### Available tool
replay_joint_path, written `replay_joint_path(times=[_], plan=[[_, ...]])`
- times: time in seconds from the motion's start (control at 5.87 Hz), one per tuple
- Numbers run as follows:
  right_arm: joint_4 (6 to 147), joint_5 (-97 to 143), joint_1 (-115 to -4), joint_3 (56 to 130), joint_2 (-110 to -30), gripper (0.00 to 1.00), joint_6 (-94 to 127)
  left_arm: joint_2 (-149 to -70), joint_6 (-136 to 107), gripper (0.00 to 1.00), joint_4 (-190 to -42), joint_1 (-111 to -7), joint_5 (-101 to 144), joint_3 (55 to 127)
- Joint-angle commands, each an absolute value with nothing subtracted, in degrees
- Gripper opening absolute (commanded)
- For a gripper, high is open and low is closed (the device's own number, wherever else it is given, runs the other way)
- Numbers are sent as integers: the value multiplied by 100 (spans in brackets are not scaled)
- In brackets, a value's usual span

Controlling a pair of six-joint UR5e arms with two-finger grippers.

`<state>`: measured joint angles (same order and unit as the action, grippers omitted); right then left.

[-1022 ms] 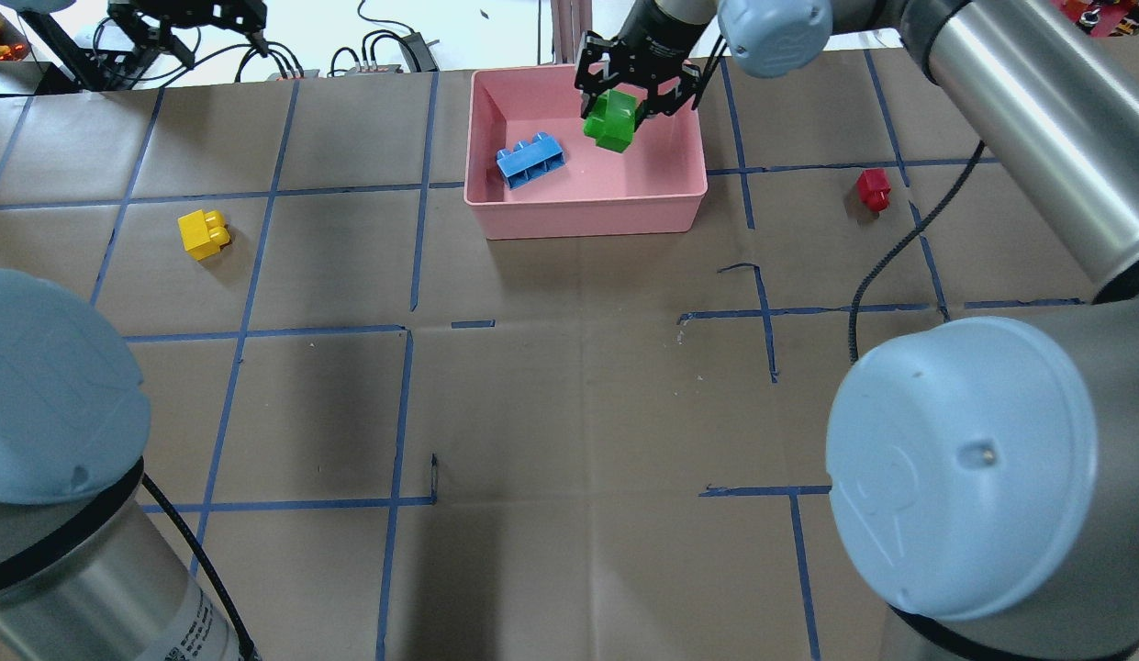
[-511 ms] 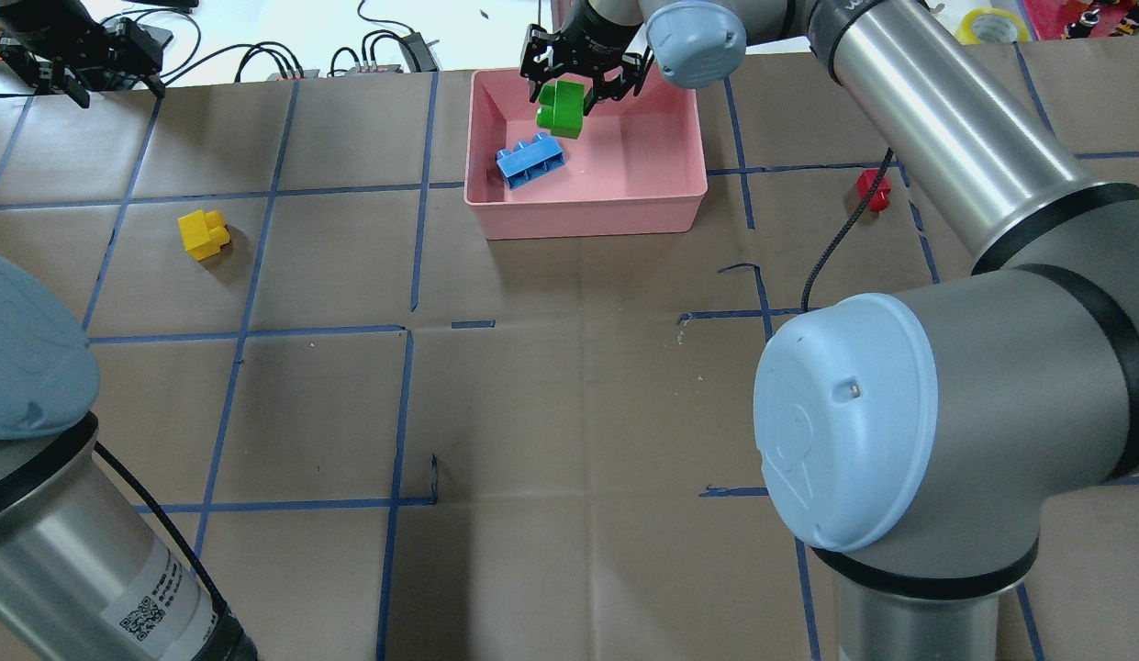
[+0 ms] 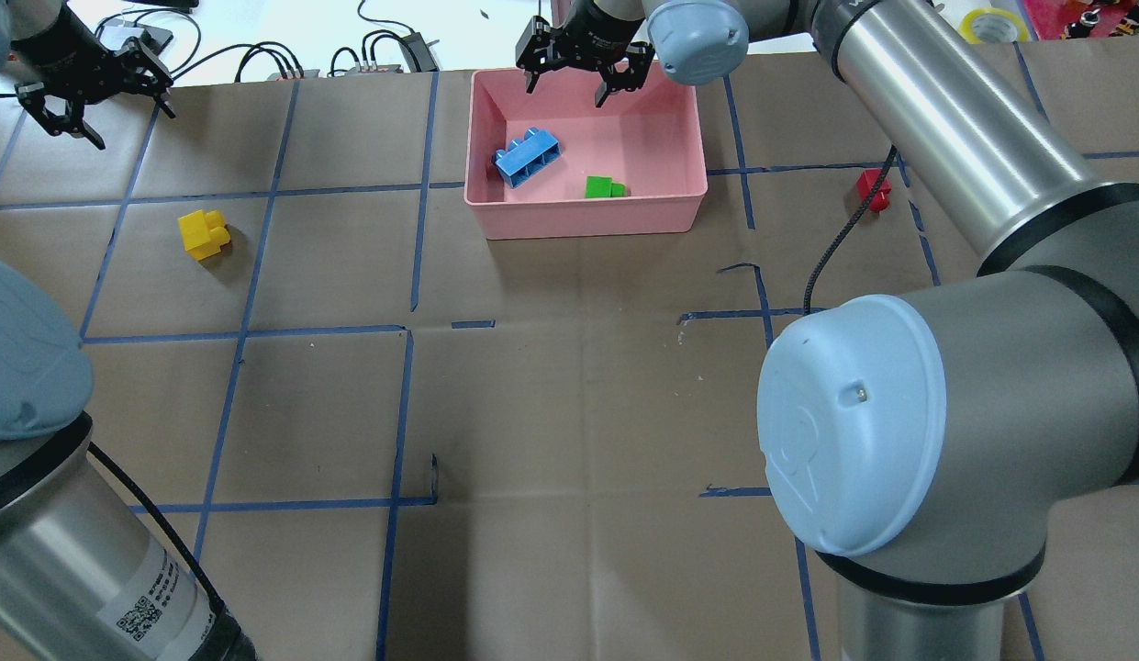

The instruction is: Put all blocks into box

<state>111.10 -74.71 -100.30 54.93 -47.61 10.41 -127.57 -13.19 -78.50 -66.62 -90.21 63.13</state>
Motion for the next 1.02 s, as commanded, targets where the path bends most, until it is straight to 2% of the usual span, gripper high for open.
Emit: replay_joint_path(times=[0.0,0.17,0.34,0.51,0.68,0.85], plan=[[10055,-8156,-9583,5816,-5472,99,156,-12858,-1635,100,-7221,-6645,-9070,6800],[9428,-8200,-9206,6201,-5928,97,-529,-12867,-1678,100,-6885,-6601,-9053,7177],[9413,-8627,-8750,6579,-6402,86,-936,-12989,-1644,100,-6221,-6601,-9053,7650],[9430,-8718,-8388,6853,-6503,85,-1315,-12999,-1617,100,-5701,-6601,-9053,8003],[9639,-8719,-7985,6916,-6373,85,-1640,-13025,-1591,100,-5504,-6601,-9061,8059],[10590,-8684,-7754,7135,-6268,86,-1696,-13130,-1582,100,-5345,-6592,-9062,8051]])
